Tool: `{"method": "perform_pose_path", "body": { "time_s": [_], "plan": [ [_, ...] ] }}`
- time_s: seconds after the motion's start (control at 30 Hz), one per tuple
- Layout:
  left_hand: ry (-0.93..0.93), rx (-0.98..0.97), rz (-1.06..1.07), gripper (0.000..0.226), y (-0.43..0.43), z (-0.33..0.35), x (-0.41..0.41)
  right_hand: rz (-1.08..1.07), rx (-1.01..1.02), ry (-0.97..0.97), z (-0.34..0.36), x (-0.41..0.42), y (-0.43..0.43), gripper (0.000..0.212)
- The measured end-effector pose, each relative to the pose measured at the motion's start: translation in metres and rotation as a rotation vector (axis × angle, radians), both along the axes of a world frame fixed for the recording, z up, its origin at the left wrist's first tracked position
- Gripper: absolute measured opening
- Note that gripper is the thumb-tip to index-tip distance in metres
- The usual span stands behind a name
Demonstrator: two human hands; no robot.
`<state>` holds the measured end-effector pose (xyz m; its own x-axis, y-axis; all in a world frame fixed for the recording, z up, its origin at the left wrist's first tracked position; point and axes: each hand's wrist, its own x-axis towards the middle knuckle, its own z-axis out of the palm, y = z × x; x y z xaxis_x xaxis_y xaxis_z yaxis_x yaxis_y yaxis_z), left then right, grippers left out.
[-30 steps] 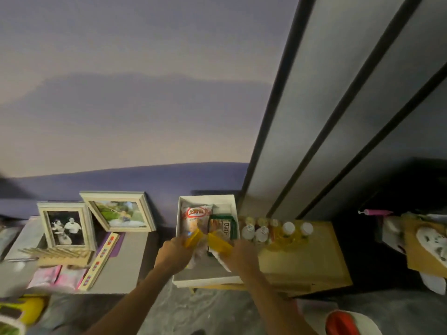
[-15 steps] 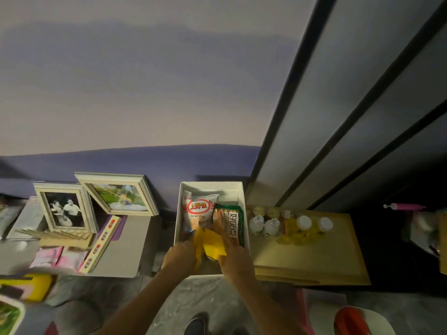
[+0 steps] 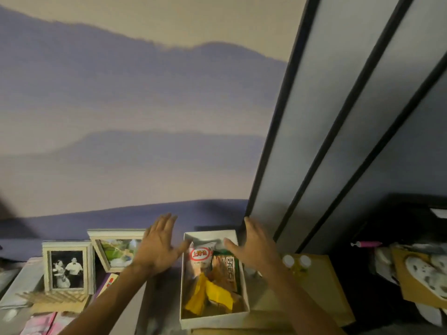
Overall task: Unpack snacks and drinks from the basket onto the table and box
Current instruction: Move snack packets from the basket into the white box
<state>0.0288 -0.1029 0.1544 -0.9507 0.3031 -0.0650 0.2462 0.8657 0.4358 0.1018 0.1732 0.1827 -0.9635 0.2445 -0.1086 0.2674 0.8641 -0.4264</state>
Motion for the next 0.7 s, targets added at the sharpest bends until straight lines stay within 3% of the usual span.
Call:
{"method": "perform_pose_path", "body": {
  "time_s": [0.2,0.33,0.7],
  "plan": [
    [0.316,-0.001,0.058,0.107,-0.038,0.112,-0.002,0.017,0.12,0.216,0.118,0.003,-0.021,0.116],
    [0.419,-0.006,0.131,0.102,-0.064,0.156,0.024,0.081,0.132,0.301,0.158,0.011,-0.042,0.117],
    [0.429,-0.078,0.512,0.099,-0.209,0.177,0.199,0.491,0.016,0.297,0.175,0.061,-0.194,0.114]
  ]
}}
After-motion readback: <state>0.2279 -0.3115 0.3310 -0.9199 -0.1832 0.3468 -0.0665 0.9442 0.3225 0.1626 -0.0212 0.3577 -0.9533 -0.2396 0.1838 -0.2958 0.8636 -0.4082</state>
